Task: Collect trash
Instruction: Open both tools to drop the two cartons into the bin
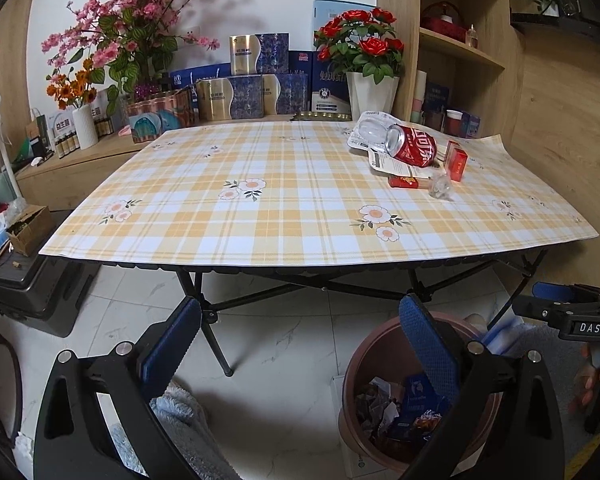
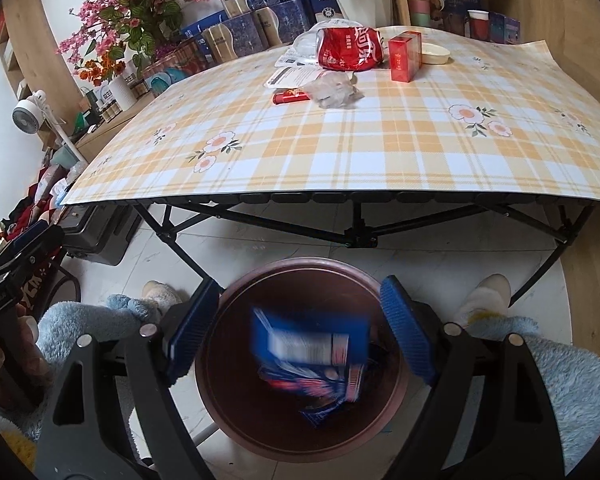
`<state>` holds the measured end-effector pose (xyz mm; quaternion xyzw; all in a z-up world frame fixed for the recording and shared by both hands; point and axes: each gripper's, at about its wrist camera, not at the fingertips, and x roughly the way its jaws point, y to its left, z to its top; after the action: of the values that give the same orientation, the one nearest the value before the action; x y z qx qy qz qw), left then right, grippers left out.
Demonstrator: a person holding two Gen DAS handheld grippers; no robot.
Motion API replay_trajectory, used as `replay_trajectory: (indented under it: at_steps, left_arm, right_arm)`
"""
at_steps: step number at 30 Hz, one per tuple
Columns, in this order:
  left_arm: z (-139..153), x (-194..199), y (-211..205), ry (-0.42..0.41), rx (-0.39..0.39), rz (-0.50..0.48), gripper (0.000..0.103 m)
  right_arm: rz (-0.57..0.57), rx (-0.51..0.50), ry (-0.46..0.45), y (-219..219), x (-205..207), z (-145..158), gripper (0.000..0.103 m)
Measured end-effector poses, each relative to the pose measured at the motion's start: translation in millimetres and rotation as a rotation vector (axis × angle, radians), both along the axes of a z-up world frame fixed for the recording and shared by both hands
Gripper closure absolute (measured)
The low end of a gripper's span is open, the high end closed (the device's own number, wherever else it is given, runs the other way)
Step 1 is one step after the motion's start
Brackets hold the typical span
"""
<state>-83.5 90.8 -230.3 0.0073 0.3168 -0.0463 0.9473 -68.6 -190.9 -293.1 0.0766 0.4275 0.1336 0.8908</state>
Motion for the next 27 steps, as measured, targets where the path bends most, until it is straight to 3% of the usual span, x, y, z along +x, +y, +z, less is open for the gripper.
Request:
replay_trajectory:
  at_steps: [7, 19, 27]
  left_arm:
    - [-1, 2, 3, 0.010, -0.010, 0.011, 0.006]
    - [-2, 3, 6, 0.021, -0.015, 0.020, 0.006]
    - [2, 18, 7, 0.048, -0.023, 0.028, 0.006]
  right_arm:
    - [-0.010, -0.013, -0.002, 2, -1, 0, 0.006]
    - [-0.077, -0.042, -0.002, -8, 5, 3, 0.006]
    - [-0.122, -0.126, -0.042, -21, 21, 24, 0.006]
